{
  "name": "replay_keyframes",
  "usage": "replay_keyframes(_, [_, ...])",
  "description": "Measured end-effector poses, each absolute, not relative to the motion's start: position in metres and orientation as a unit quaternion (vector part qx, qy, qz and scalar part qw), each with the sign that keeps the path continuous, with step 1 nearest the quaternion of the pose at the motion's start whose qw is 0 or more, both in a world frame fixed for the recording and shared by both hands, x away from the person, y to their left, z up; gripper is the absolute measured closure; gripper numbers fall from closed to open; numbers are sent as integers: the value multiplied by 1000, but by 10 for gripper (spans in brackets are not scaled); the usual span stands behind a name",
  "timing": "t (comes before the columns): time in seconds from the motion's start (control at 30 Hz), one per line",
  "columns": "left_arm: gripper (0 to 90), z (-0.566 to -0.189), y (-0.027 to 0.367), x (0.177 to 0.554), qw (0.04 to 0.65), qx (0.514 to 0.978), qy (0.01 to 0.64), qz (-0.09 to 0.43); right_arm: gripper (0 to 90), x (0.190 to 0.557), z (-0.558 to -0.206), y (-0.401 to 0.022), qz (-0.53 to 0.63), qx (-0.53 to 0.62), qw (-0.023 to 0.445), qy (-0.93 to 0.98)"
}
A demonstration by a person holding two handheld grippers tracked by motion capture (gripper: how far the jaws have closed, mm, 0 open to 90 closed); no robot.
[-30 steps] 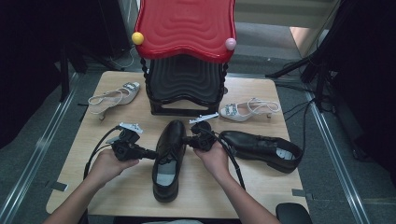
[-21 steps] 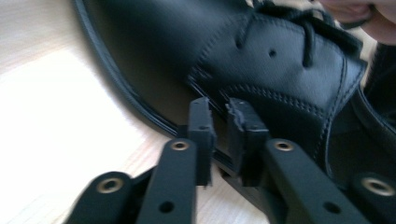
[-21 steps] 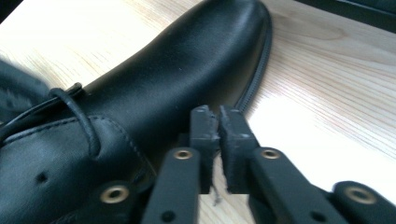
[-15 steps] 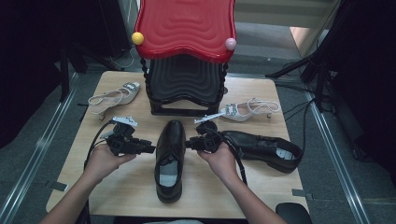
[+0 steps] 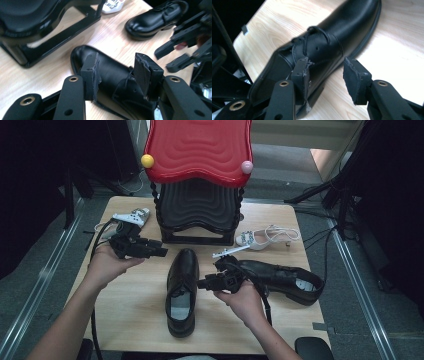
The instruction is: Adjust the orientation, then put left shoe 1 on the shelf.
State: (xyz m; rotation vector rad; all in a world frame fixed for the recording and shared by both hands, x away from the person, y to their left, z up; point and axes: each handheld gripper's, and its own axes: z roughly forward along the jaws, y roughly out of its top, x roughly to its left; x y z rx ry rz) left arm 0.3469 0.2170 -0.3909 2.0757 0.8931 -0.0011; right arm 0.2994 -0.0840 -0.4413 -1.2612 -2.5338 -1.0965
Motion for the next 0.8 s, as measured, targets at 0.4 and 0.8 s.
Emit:
replay_keyframes(0.4, [761, -354, 204, 365, 439, 835, 331, 23, 451, 288, -449, -75, -338, -438, 79, -829])
replay_keyframes(0.8, [848, -304, 202, 387, 450, 832, 319, 55, 454, 279, -451, -69, -330, -438, 97, -830])
